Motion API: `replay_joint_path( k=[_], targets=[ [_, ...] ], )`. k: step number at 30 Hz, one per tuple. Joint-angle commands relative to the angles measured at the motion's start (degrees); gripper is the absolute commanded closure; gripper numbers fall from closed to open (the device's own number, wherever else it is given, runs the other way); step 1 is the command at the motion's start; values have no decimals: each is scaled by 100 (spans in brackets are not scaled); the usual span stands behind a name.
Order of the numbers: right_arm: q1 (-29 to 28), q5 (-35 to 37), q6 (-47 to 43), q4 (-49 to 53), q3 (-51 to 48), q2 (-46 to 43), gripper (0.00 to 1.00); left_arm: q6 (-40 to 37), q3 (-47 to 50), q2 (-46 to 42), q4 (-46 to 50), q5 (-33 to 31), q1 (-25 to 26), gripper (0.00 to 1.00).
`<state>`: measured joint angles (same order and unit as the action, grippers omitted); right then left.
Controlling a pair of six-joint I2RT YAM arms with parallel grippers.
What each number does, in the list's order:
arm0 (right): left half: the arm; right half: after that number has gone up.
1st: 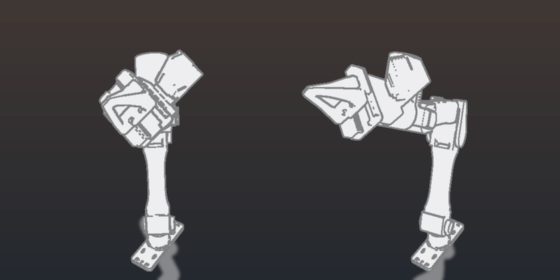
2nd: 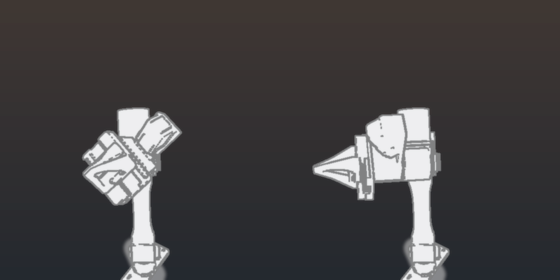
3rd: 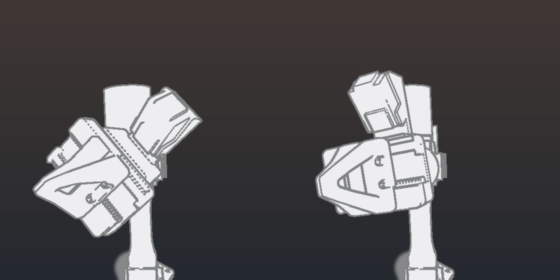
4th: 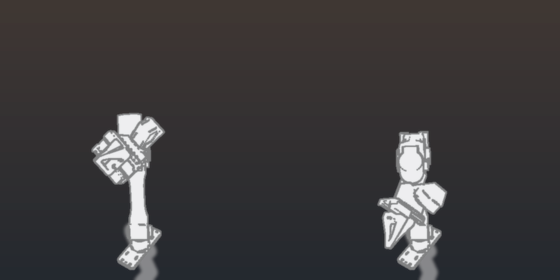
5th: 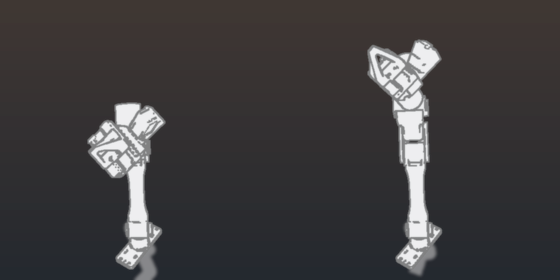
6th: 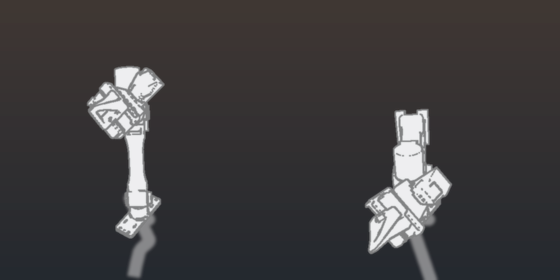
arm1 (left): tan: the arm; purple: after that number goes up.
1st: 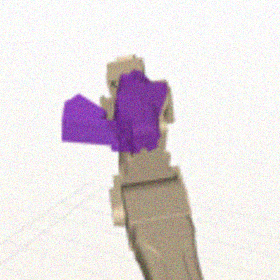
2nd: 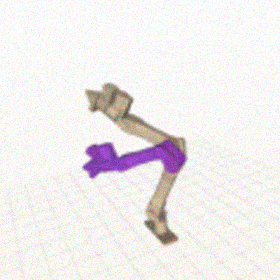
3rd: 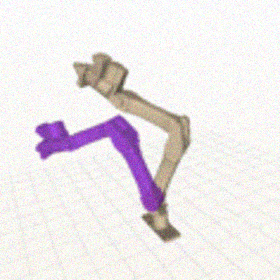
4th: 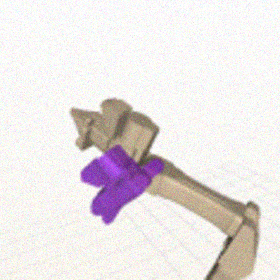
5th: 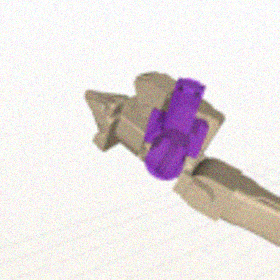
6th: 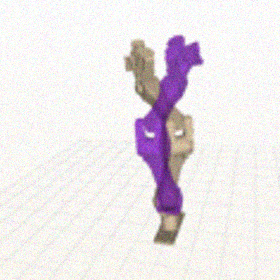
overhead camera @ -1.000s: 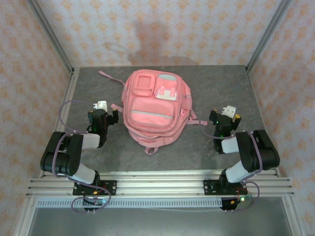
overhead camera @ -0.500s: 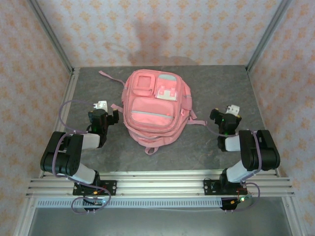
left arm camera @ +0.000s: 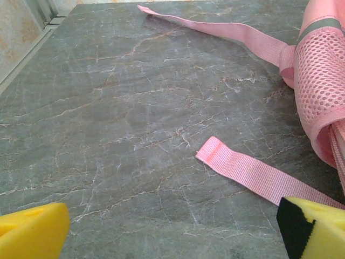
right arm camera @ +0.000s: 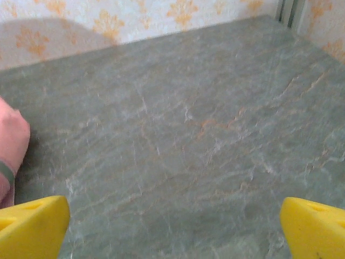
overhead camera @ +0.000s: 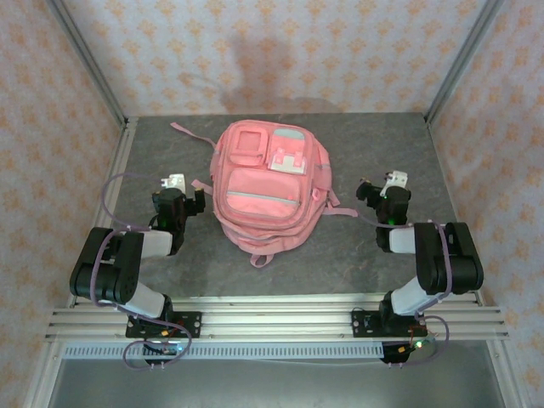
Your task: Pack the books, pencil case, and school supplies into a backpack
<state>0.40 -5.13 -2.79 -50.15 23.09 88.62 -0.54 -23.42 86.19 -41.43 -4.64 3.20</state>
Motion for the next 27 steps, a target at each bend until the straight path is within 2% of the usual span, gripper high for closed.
replay_joint_path(
  k=[1,27],
  targets=[
    [-35,220,12,53,-50,-12,1,-59,-130,-23,-81,51,-70,0],
    [-137,363,-73,84,-39,-21,1,-62,-119,-24,-85,51,-66,0]
  ],
)
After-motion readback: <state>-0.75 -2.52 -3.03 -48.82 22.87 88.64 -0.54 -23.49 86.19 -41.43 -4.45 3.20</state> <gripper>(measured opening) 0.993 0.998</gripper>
